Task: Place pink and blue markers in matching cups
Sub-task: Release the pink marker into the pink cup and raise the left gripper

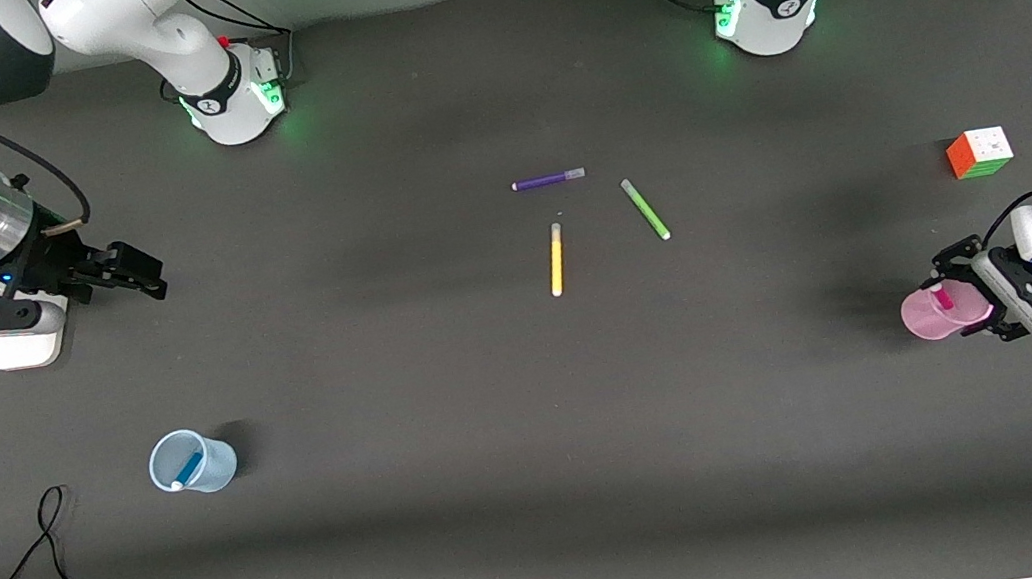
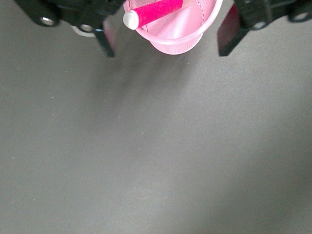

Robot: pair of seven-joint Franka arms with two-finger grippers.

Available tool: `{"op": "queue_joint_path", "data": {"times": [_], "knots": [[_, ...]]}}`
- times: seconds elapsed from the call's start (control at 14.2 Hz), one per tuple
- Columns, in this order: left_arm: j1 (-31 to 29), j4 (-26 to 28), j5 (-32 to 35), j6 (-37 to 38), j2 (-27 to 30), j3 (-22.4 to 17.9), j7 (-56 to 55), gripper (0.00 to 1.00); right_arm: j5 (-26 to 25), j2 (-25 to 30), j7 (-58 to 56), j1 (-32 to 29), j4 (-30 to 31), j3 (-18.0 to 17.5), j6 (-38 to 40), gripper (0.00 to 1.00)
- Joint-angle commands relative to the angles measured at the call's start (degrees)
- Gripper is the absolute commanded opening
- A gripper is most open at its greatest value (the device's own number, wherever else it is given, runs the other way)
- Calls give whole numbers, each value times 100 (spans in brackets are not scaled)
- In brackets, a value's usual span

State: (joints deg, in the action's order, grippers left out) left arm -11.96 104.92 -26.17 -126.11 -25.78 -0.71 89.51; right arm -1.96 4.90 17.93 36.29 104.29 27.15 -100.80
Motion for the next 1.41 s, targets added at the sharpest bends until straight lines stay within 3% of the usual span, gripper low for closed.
{"op": "queue_joint_path", "data": {"times": [0.0, 0.21, 0.56, 0.78, 1.06, 1.34], "knots": [[18, -24, -46, 25, 152, 27, 50, 99, 29, 63, 105, 18, -57, 10, 218, 100], [158, -165, 496, 252, 520, 36, -860, 99, 29, 37, 96, 18, -145, 1, 263, 100], [676, -323, 1656, 1745, 1530, 62, -4680, 99, 46, 2, 96, 10, -233, 10, 272, 100], [1028, -901, 2064, 2825, 1673, 80, -6485, 99, 55, -16, 96, 10, -233, 19, 272, 100], [1441, -1710, 2423, 3873, 1655, 80, -7867, 99, 55, -16, 96, 10, -233, 19, 272, 100], [1538, -2133, 2581, 4479, 1629, 80, -8501, 99, 55, -16, 96, 10, -242, 19, 263, 100]]}}
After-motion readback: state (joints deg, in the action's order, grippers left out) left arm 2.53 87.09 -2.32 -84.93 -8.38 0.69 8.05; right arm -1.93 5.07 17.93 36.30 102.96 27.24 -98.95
